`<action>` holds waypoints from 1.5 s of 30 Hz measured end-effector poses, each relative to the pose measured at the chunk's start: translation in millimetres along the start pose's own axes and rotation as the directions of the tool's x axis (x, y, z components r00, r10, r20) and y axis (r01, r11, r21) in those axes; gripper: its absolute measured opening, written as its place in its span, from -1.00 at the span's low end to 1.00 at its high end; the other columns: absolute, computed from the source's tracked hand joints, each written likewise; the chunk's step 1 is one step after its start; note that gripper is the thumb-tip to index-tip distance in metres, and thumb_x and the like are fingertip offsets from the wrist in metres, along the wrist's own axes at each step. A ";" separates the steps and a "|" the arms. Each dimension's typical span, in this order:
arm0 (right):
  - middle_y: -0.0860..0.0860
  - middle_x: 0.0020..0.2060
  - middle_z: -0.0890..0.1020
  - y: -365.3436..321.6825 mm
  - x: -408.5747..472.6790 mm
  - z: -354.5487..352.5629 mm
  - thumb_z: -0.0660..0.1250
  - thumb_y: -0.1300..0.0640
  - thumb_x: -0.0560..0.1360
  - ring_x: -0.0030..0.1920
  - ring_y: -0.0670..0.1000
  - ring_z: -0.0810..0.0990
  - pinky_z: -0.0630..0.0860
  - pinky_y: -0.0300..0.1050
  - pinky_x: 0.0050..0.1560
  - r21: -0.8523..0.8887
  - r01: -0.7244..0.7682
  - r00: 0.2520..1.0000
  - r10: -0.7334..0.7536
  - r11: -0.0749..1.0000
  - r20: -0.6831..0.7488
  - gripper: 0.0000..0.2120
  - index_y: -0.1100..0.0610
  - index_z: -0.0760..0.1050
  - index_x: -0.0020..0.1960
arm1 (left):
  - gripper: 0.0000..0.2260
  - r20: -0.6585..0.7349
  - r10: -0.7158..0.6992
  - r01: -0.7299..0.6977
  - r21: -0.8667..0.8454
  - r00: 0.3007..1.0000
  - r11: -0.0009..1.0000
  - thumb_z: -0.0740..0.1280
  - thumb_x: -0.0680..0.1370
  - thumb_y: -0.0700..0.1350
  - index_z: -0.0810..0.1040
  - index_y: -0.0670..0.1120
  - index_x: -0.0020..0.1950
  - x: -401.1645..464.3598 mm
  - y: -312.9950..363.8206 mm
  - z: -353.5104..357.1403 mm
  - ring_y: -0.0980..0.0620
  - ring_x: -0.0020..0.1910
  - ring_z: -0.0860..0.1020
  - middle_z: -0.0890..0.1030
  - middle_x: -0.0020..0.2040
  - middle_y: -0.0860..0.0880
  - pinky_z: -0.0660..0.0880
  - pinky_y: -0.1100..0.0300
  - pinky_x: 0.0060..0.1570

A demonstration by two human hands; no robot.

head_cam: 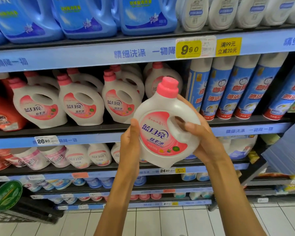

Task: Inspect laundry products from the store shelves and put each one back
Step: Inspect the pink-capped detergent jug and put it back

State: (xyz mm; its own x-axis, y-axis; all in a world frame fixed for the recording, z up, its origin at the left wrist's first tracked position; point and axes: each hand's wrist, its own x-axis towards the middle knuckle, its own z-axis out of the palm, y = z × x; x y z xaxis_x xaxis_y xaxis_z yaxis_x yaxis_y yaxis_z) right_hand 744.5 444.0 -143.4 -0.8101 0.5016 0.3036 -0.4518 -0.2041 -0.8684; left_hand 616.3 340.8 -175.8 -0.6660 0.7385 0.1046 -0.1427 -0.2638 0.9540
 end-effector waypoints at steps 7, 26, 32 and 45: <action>0.05 0.24 0.58 4.5 11.8 18.6 0.34 0.16 0.40 0.23 0.10 0.56 0.54 -0.01 0.15 -0.174 -0.024 0.998 0.014 0.985 -0.061 -0.39 0.04 0.33 0.44 | -0.71 -0.074 0.071 -0.058 0.168 0.995 0.984 0.16 0.57 0.16 0.38 0.05 0.20 1.1 -3.5 4.5 0.28 -0.03 0.58 0.57 0.06 0.07 0.52 0.40 -0.15; 0.07 0.00 0.67 -18.7 42.3 18.7 0.27 -0.17 0.42 -0.04 -0.06 0.66 0.59 -0.21 -0.07 -0.515 -0.123 0.971 -0.004 0.848 -0.239 -0.52 0.11 0.50 0.22 | -0.45 0.441 -0.123 0.105 0.066 0.889 0.992 0.39 0.11 -0.14 0.64 0.20 0.07 -3.3 -13.6 -19.3 0.17 0.10 0.60 0.68 0.05 0.15 0.54 0.30 -0.04; 0.22 -0.14 0.64 -12.1 44.9 29.0 0.29 -0.03 0.54 -0.18 0.16 0.63 0.55 0.10 -0.09 -0.630 -0.072 0.927 -0.181 0.773 -0.328 -0.74 0.18 0.53 0.00 | -0.52 0.466 -0.190 0.291 -0.154 0.864 0.944 0.37 0.08 -0.19 0.72 0.11 -0.05 -3.2 -16.1 -17.8 0.08 0.04 0.65 0.71 -0.01 0.07 0.60 0.13 0.03; -0.19 0.04 0.55 1.5 40.4 30.1 0.39 -0.04 0.45 0.04 -0.21 0.58 0.53 -0.33 0.01 -0.582 -0.115 0.951 -0.080 0.805 -0.299 -0.52 -0.03 0.36 0.33 | -0.07 0.156 0.069 -0.137 0.487 0.985 0.863 0.52 0.33 -0.09 0.00 0.27 0.49 4.5 -24.5 26.1 0.11 0.40 0.34 0.27 0.46 0.09 0.43 0.01 0.31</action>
State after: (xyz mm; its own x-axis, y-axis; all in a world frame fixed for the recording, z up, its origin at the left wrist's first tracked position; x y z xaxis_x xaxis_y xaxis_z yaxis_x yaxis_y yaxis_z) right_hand 699.8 438.7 -120.7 -0.6225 0.7445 0.2413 -0.0534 0.2672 -0.9622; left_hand 635.9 366.7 -191.4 -0.5515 0.8067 0.2124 0.3245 -0.0271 0.9455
